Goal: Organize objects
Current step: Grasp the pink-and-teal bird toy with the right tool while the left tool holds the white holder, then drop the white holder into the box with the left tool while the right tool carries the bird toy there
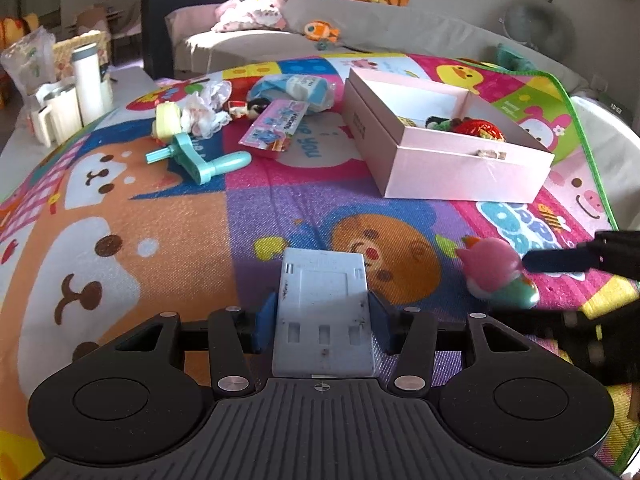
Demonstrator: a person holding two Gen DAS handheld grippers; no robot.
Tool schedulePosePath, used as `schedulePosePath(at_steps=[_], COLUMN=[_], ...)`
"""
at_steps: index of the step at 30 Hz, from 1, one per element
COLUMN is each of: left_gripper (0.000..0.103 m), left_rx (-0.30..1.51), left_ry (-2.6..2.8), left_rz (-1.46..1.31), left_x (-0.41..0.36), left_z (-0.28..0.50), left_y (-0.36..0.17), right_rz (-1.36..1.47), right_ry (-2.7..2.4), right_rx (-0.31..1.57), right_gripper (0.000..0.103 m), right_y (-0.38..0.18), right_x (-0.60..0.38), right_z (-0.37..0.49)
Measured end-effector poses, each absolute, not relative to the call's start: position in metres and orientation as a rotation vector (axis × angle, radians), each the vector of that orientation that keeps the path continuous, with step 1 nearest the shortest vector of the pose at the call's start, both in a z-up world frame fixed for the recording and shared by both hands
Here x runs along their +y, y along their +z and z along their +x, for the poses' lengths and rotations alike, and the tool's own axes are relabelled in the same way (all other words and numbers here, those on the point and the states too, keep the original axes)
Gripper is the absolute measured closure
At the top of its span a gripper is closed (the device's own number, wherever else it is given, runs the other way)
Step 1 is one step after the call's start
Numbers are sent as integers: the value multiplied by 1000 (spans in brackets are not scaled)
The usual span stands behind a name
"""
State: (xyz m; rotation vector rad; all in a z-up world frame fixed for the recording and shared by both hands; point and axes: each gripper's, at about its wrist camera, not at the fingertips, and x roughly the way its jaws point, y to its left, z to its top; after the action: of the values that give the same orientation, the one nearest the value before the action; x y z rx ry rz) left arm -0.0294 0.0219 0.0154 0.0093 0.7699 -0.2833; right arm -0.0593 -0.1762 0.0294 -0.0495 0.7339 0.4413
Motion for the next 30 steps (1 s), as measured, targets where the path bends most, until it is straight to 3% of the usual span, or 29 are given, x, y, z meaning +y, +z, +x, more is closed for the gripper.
schedulePosePath(at_steps=[7, 8, 10, 22, 30], left_gripper=[49, 49, 49, 50, 50], left_rx=[764, 765, 768, 783, 645], left_ry=[-278, -277, -273, -310, -445], left_rz=[19, 19, 22, -26, -143], left_x=[21, 21, 20, 22, -20], left_z=[-31, -30, -30, -38, 24], left_y=[15, 15, 15, 22, 102], right_rz=[-14, -27, -61, 14, 126], right_ry=[351, 363, 385, 328, 203], right_rx=[767, 770, 770, 652, 515], right_gripper=[32, 35, 53, 55, 55], right_y=[19, 18, 17, 55, 70], right_x=[-178, -175, -170, -225, -283], right_z=[-37, -38, -42, -65, -74])
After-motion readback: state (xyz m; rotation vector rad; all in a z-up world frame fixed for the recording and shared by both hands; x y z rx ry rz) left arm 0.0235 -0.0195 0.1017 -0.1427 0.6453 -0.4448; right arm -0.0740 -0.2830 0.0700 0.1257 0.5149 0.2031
